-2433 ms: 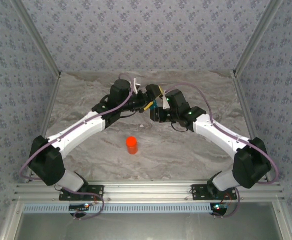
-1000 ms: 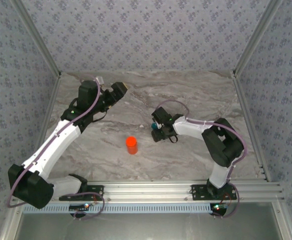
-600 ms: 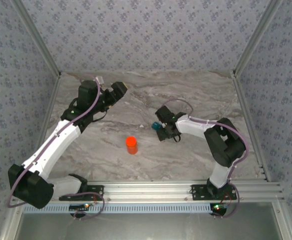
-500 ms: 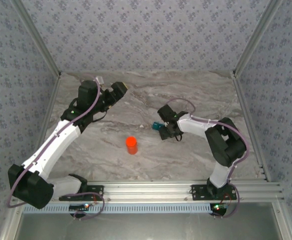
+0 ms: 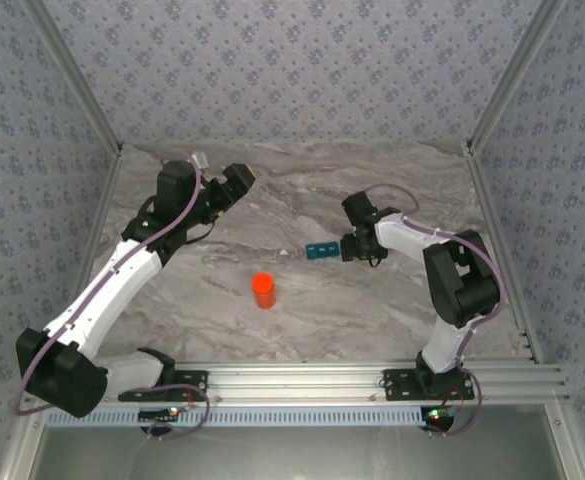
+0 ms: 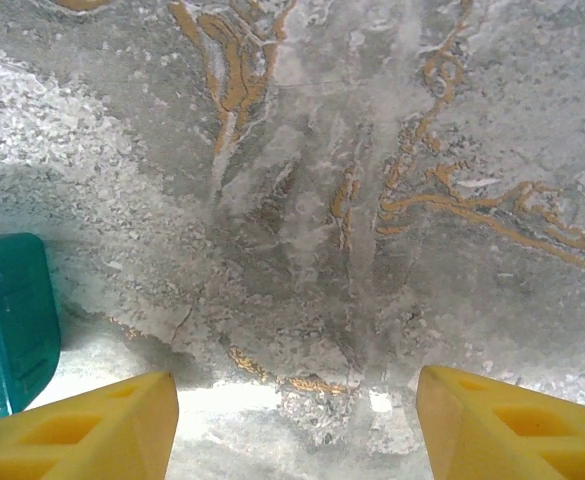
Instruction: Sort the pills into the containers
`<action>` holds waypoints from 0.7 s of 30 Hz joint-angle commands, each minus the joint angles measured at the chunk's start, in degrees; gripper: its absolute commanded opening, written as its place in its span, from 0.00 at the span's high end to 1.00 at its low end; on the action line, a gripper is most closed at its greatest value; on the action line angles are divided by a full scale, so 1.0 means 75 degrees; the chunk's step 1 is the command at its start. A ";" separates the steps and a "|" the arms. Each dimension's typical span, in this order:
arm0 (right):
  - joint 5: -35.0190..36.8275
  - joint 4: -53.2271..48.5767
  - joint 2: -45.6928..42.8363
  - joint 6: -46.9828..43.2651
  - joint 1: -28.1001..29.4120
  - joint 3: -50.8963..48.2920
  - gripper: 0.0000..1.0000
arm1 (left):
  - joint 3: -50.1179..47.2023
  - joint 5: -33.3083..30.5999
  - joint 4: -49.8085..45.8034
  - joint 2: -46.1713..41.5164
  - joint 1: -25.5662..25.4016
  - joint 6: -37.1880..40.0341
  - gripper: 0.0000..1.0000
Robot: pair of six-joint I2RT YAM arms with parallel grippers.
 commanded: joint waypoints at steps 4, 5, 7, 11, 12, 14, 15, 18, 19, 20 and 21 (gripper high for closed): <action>-0.0390 -0.0307 -0.0675 0.0307 -0.0026 0.0089 0.34 | -0.0093 0.0023 0.0081 -0.0101 -0.0026 0.0157 0.02; -0.0406 -0.0288 -0.0725 0.0329 -0.0009 0.0116 0.34 | -0.0093 0.0022 0.0062 -0.0109 -0.0027 0.0186 0.02; -0.0427 -0.0237 -0.0834 0.0331 0.0030 0.0131 0.34 | -0.0099 -0.0031 -0.0036 -0.0132 -0.0022 0.0273 0.02; -0.0702 -0.0231 -0.1175 0.0456 0.0356 0.0120 0.34 | -0.0131 -0.0216 -0.0310 -0.0200 -0.0005 0.0521 0.02; -0.0741 -0.0232 -0.1297 0.0480 0.0487 0.0119 0.34 | -0.0152 -0.0251 -0.0352 -0.0215 -0.0004 0.0582 0.02; -0.0795 -0.0219 -0.1549 0.0498 0.0775 0.0084 0.34 | -0.0230 -0.0315 -0.0432 -0.0228 0.0036 0.0640 0.02; -0.0819 -0.0231 -0.1676 0.0517 0.0945 0.0076 0.34 | -0.0280 -0.0331 -0.0447 -0.0231 0.0069 0.0682 0.02; -0.0852 -0.0355 -0.2028 0.0552 0.1487 0.0156 0.33 | -0.0418 -0.0353 -0.0538 -0.0185 0.0180 0.0750 0.02; -0.0871 -0.0412 -0.2086 0.0560 0.1652 0.0213 0.33 | -0.0472 -0.0364 -0.0551 -0.0154 0.0212 0.0761 0.02; -0.0857 -0.0469 -0.2150 0.0581 0.1864 0.0297 0.33 | -0.0534 -0.0386 -0.0564 -0.0130 0.0276 0.0787 0.02; -0.0835 -0.0641 -0.2189 0.0609 0.2093 0.0417 0.33 | -0.0597 -0.0384 -0.0585 -0.0109 0.0359 0.0813 0.02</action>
